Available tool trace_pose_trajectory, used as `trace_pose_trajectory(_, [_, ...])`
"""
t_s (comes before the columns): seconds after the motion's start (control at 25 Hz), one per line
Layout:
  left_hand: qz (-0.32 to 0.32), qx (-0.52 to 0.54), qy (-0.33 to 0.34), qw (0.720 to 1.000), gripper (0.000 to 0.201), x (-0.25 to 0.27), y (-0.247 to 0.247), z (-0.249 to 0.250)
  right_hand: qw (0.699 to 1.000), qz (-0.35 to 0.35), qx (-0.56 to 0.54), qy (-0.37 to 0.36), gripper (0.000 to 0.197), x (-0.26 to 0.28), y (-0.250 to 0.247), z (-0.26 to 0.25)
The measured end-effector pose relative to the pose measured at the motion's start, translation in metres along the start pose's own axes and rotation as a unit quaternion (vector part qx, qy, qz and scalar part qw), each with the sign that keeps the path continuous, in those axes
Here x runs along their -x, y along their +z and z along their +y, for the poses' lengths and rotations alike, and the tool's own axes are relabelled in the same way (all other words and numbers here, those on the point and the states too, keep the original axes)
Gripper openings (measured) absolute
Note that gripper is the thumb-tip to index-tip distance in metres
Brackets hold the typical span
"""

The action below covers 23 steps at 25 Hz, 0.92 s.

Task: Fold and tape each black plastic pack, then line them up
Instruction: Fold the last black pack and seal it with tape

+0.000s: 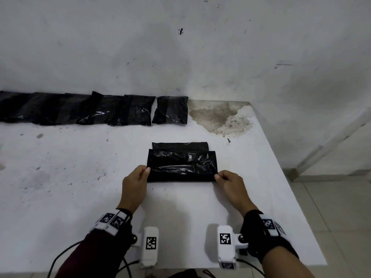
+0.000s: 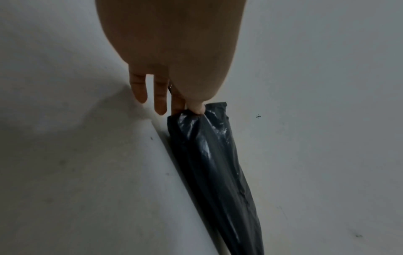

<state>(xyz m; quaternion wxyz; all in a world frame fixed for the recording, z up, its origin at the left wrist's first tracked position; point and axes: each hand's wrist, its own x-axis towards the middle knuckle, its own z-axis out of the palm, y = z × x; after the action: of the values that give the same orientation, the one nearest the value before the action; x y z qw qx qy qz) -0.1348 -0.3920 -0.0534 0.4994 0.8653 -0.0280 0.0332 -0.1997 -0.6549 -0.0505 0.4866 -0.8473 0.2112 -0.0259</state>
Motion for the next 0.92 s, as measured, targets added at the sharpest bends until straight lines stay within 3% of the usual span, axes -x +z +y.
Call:
trace_pose_trajectory(0.2, [0.044,-0.034,0.038,0.998,0.027,-0.001,0.009,0.004,0.995,0.004,0.1,0.005,0.028,-0.005,0.004,-0.008])
trace_pose_trajectory(0.4, [0.036,-0.132,-0.045,0.99,0.028,-0.009,0.018,0.005,0.972,-0.015,0.236,0.001,0.033,-0.005,0.008,-0.022])
trace_pose_trajectory(0.72, [0.051,-0.164,-0.115,0.978,0.026,-0.009,0.02,0.014,0.961,-0.021,0.277,-0.002,0.034,-0.013,0.012,-0.034])
trace_pose_trajectory(0.76, [0.069,-0.179,-0.111,0.975,0.022,-0.007,0.021,0.019,0.96,-0.022,0.28,-0.002,0.036,-0.014,0.012,-0.035])
trace_pose_trajectory(0.84, [0.101,-0.202,-0.038,0.973,0.021,-0.006,0.027,0.029,0.959,-0.023,0.284,-0.002,0.038,-0.017,0.011,-0.036])
trace_pose_trajectory(0.92, [0.058,-0.208,0.07,0.974,0.04,-0.013,0.036,0.033,0.958,-0.026,0.286,-0.001,0.039,-0.02,0.01,-0.037])
